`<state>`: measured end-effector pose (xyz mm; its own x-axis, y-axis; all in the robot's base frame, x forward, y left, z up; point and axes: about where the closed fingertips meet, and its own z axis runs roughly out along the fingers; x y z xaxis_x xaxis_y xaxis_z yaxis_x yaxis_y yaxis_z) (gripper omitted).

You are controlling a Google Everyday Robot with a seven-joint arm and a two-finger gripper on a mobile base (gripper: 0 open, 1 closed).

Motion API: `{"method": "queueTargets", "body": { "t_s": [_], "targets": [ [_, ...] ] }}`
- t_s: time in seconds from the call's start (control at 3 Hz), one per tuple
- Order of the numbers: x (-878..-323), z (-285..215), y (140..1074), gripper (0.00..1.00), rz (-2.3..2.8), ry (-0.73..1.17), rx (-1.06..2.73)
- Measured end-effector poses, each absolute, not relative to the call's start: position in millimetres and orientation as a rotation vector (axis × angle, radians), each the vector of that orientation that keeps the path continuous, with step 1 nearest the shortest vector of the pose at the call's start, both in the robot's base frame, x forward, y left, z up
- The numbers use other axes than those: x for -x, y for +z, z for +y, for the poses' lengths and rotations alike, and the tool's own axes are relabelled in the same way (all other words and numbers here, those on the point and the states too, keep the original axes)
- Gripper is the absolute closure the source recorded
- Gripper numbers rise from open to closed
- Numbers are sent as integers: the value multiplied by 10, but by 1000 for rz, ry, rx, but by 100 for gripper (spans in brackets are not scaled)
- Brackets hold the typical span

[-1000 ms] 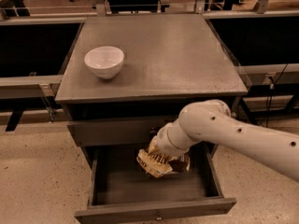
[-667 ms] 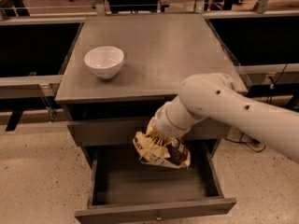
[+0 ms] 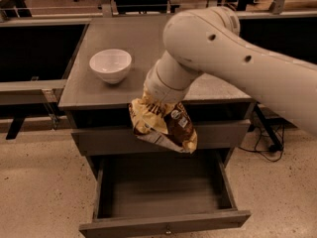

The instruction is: Pick brown chip bag from middle drawer and place on counter

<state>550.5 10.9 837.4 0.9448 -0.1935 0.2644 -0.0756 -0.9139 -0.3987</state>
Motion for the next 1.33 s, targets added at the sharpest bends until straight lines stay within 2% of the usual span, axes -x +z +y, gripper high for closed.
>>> {"method": "queueTargets", "body": {
  "t_s": [0.67, 1.33],
  "targets": [
    [-5875, -238, 9131, 100, 452, -537, 2702],
    [-5988, -417, 9386, 100, 546, -581, 2685]
  ]
}}
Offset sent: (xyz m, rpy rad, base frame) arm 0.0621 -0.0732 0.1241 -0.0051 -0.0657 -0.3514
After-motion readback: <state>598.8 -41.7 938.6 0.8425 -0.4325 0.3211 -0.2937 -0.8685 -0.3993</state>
